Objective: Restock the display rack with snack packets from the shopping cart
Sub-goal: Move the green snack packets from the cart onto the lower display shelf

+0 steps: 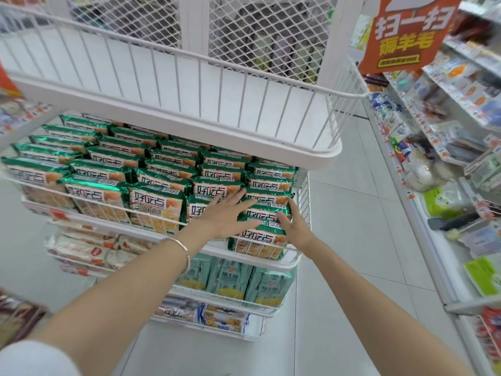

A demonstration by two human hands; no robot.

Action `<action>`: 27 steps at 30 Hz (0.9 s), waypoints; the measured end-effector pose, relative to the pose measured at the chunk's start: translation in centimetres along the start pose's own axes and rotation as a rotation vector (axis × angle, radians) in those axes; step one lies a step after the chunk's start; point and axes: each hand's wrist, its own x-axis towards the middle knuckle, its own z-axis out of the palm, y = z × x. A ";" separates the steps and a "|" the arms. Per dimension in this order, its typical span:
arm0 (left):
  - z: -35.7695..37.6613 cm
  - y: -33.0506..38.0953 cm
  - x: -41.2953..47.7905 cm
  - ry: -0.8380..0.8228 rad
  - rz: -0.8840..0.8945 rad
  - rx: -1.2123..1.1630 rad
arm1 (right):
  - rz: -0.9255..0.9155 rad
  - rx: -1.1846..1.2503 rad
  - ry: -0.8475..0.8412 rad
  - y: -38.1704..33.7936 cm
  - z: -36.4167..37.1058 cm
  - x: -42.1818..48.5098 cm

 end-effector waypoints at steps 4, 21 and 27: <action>-0.3 -0.3 -0.2 0.003 0.036 0.087 | -0.073 -0.231 -0.029 1.5 -0.9 -0.1; -0.4 -0.9 -1.0 0.118 0.024 0.211 | -0.485 -0.915 -0.136 1.6 -1.3 0.7; -2.9 -7.4 -10.3 0.548 -0.211 0.062 | -0.575 -0.697 0.206 -4.7 4.0 -0.5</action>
